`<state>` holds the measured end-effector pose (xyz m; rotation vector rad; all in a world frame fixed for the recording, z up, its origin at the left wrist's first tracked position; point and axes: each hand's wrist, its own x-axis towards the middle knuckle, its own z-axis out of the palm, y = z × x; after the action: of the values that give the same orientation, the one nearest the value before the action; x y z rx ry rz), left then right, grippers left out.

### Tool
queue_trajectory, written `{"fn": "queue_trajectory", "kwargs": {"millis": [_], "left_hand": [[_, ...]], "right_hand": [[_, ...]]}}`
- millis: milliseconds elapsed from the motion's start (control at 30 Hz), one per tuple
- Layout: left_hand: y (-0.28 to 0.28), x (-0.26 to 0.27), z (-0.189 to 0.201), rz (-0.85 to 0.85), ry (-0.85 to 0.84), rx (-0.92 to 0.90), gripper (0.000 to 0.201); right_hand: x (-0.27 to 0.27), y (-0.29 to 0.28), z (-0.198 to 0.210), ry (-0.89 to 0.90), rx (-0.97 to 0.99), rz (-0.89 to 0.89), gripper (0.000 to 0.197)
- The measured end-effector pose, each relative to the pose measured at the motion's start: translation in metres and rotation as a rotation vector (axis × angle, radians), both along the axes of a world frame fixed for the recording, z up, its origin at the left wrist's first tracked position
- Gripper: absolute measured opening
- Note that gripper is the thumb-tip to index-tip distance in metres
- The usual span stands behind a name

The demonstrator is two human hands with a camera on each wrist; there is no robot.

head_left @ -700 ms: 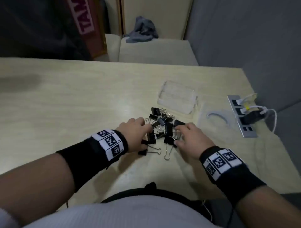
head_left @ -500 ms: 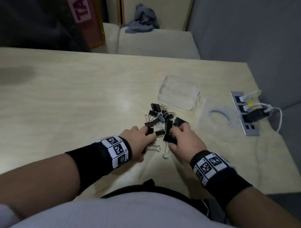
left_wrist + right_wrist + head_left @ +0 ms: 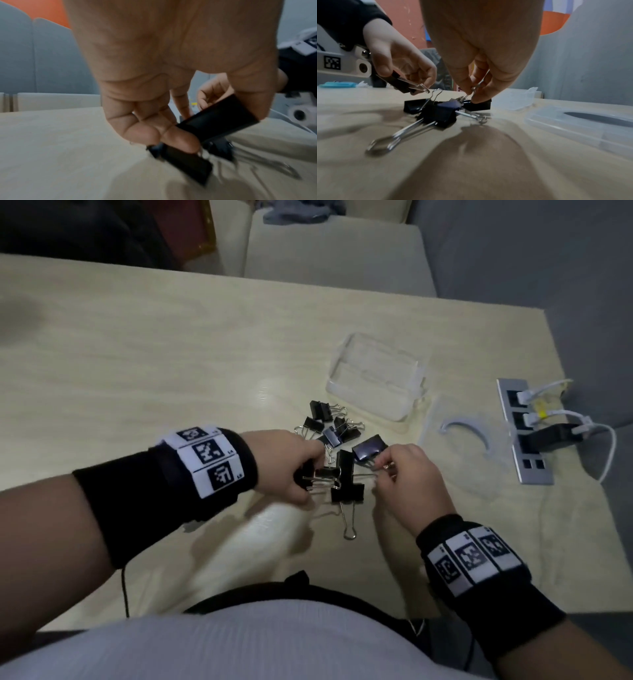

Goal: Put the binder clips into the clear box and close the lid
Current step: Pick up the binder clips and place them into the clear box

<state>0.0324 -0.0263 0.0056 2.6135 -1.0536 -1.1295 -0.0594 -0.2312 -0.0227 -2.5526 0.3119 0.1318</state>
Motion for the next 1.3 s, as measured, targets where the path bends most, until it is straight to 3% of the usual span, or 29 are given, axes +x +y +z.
{"fn": "queue_trajectory", "kwargs": {"millis": [167, 300, 467, 567, 733, 833, 967, 1133, 1300], "left_hand": [[-0.028, 0.041, 0.015, 0.118, -0.067, -0.092, 0.075], [-0.053, 0.070, 0.008, 0.217, -0.178, -0.082, 0.096], [-0.059, 0.074, -0.002, 0.171, -0.159, 0.084, 0.078], [-0.054, 0.067, -0.001, 0.121, -0.147, 0.123, 0.062], [-0.044, 0.061, 0.007, 0.058, -0.018, 0.185, 0.050], [-0.040, 0.065, 0.013, 0.065, 0.039, 0.167, 0.050], [-0.044, 0.068, 0.020, 0.170, -0.078, 0.014, 0.046], [-0.053, 0.061, 0.010, 0.243, -0.231, -0.092, 0.047], [-0.055, 0.051, -0.006, 0.132, -0.375, 0.045, 0.044]], "right_hand": [[0.010, -0.009, 0.007, -0.099, 0.110, -0.167, 0.018], [0.011, -0.014, 0.006, -0.113, 0.148, -0.180, 0.015], [0.007, -0.023, 0.006, -0.095, 0.117, -0.154, 0.018], [0.005, -0.029, 0.010, -0.175, 0.151, -0.190, 0.019], [0.017, -0.028, 0.029, -0.313, 0.383, -0.253, 0.016], [0.035, -0.025, 0.034, -0.308, 0.539, -0.357, 0.017], [0.057, -0.023, 0.028, -0.210, 0.635, -0.460, 0.017], [0.077, -0.017, 0.015, -0.109, 0.582, -0.476, 0.020], [0.089, -0.019, 0.010, -0.083, 0.180, -0.327, 0.024]]}}
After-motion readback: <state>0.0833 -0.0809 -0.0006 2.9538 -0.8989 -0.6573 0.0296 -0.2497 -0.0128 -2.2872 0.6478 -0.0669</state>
